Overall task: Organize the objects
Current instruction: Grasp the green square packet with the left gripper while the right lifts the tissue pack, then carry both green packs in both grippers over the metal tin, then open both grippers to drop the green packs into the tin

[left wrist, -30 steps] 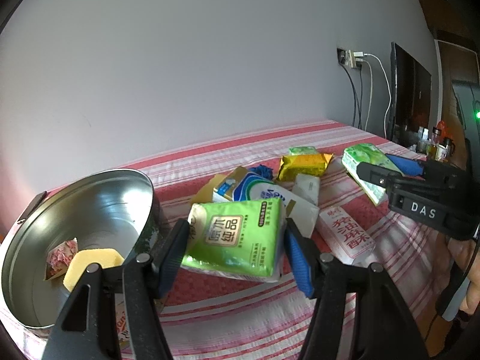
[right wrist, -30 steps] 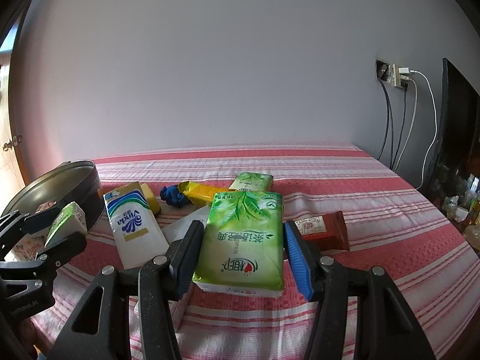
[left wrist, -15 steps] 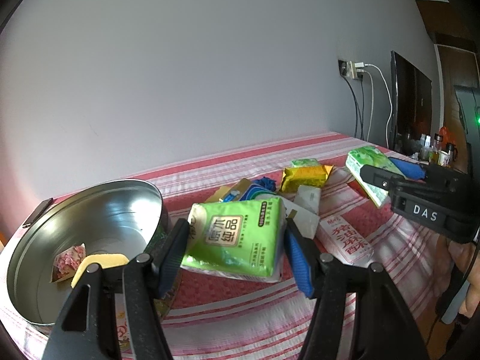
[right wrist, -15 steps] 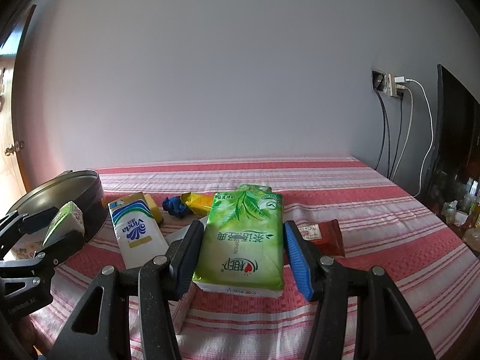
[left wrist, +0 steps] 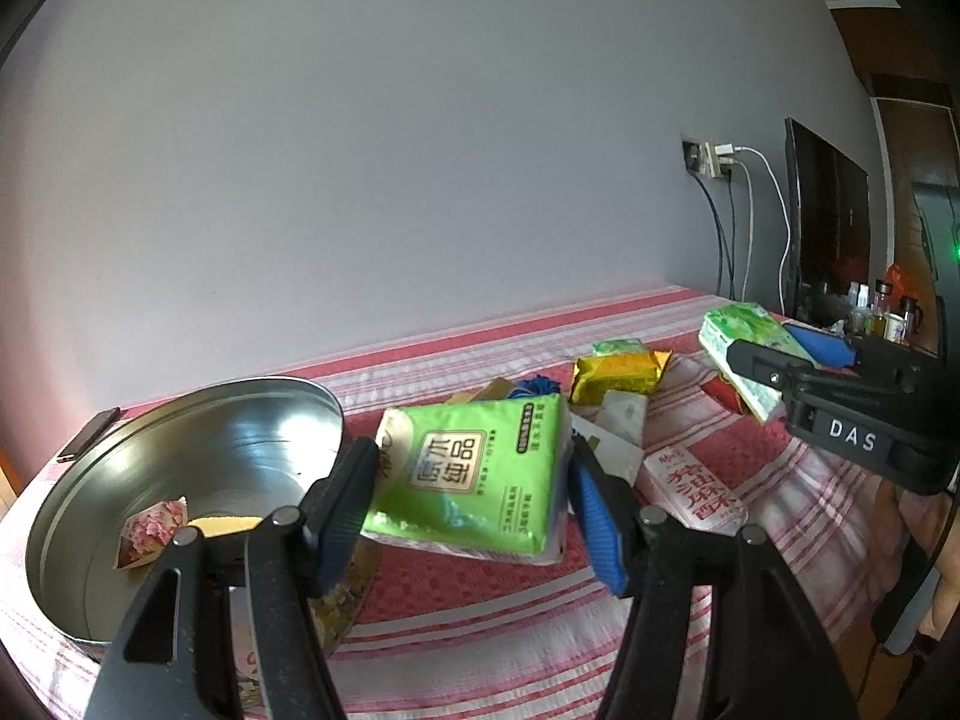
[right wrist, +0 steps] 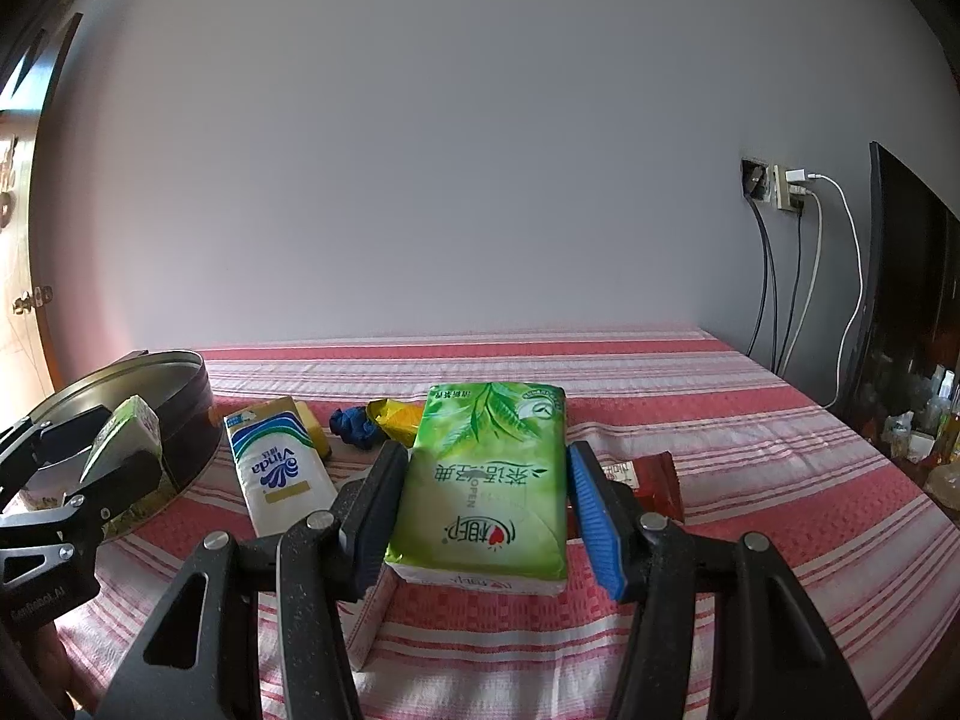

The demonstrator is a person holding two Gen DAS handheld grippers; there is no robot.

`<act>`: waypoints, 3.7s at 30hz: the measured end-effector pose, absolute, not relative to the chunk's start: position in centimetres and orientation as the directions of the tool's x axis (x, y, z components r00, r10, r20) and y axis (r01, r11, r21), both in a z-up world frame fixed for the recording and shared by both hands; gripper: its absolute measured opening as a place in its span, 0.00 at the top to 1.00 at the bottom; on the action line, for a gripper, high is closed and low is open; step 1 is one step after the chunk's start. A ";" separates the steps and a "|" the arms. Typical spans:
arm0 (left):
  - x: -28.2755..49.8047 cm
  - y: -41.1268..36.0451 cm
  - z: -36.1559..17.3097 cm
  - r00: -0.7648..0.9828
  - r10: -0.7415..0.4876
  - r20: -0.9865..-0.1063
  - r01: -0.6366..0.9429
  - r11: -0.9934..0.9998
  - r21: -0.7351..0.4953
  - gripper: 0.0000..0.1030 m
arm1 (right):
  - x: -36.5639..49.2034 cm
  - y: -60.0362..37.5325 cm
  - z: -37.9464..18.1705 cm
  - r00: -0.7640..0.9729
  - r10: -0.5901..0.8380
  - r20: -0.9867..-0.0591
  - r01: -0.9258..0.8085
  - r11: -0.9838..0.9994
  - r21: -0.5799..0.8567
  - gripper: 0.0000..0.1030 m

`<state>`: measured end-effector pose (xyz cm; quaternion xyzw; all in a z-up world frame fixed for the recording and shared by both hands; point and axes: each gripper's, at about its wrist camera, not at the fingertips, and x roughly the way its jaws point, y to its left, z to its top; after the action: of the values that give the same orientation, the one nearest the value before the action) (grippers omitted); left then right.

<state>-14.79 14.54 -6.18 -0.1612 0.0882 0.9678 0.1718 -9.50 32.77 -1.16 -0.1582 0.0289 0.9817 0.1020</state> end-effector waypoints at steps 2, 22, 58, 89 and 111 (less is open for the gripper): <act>-14.6 14.4 -6.2 -0.893 0.301 -0.335 -0.357 -0.927 0.116 0.39 | -9.4 32.7 -1.1 -0.931 0.191 -0.310 -0.209 -0.978 0.024 0.45; -14.0 13.1 -5.6 -0.918 0.293 -0.266 -0.322 -0.944 0.073 0.39 | -8.2 32.4 -0.9 -0.949 0.196 -0.246 -0.206 -0.978 0.018 0.45; -15.6 -1.7 -2.0 -0.957 0.010 -0.291 0.005 -0.999 -0.051 0.39 | -14.1 20.0 4.2 -0.937 -0.193 -0.291 0.189 -0.981 0.044 0.45; -21.5 -5.9 -5.0 -0.871 -0.073 -0.485 0.088 -0.996 -0.007 0.39 | -24.0 11.6 1.8 -0.841 -0.256 -0.478 0.291 -0.957 -0.001 0.45; -22.7 -5.8 -6.1 -0.842 -0.100 -0.530 0.095 -0.995 0.038 0.26 | -25.8 10.7 0.5 -0.806 -0.229 -0.546 0.275 -0.961 -0.004 0.41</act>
<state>-22.74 -5.81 -6.11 -0.2761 0.0049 0.9598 -0.0508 -25.78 10.66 0.49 -0.2815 -0.0414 0.9494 -0.1326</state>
